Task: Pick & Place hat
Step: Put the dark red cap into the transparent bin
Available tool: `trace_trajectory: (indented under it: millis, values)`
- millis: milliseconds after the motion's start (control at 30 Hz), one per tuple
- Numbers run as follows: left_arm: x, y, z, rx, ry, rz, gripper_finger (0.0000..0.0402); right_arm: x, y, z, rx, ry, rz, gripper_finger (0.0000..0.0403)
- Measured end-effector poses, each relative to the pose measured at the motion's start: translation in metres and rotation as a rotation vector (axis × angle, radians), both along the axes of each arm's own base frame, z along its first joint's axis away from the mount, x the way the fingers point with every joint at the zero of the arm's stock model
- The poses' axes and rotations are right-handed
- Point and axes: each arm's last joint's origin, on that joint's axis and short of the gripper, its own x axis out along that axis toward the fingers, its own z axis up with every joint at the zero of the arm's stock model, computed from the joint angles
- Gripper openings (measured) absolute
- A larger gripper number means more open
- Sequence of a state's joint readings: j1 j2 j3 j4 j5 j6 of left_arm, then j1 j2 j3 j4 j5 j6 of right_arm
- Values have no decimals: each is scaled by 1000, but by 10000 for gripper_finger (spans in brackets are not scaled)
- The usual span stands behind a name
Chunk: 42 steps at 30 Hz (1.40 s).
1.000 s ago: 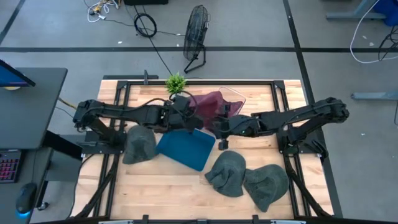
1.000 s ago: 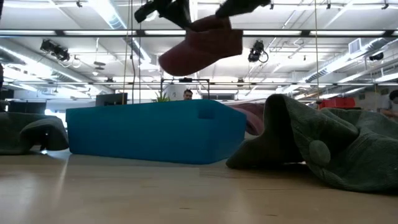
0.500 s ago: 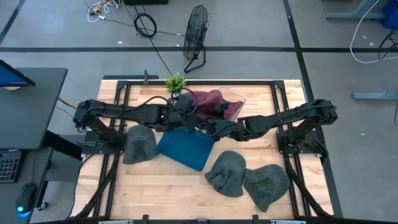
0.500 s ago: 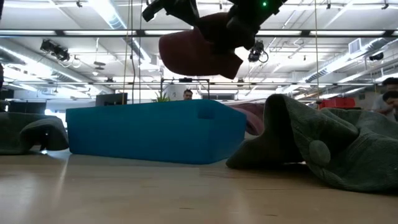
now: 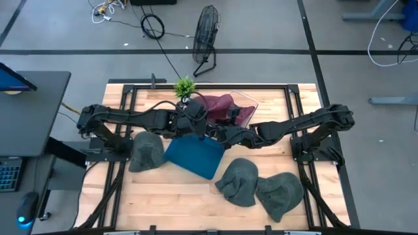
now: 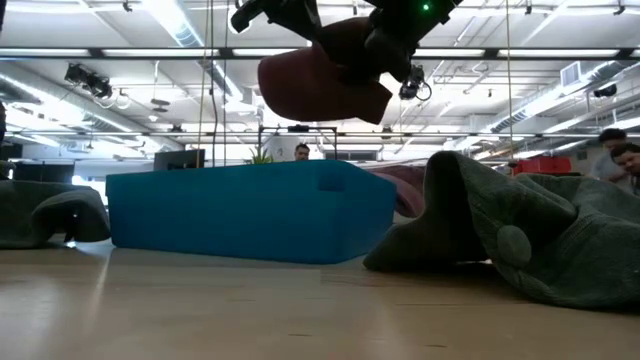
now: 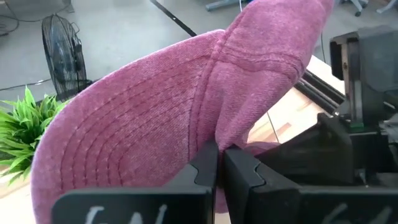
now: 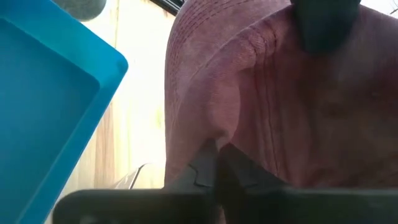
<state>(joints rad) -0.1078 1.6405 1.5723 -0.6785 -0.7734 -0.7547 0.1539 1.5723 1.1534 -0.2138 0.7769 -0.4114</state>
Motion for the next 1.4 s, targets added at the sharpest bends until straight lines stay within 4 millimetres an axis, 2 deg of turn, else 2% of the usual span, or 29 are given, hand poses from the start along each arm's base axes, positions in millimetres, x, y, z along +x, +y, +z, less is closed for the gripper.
trace_trajectory:
  millis: [233, 433, 567, 733, 867, 1133, 1300, 1400]
  values:
    - [0, 4, 0, -10, 8, -9, 31, -10, -1, 4, 5, 46, -9, 3]
    - [1, 18, -1, -38, 8, 5, 91, -17, -3, 13, 19, 15, -13, 3]
    - [2, 24, 0, -36, 5, 19, 133, -20, -3, 13, 15, 50, -12, 2]
    - [2, 24, 0, 48, 83, -41, 166, -34, -9, 14, -57, 101, -136, 2]
    - [2, 20, 0, 143, 185, -129, 168, -50, -14, 27, -117, 69, -240, 2]
    - [-3, 5, 3, 242, 287, -251, 159, -82, -36, 60, -90, 12, -280, 1]
    - [-5, -2, 4, 248, 286, -274, 158, -89, -51, 56, 103, 15, -261, 1]
    - [-6, -4, 5, 257, 297, -285, 158, -86, -55, 45, 130, 48, -270, 1]
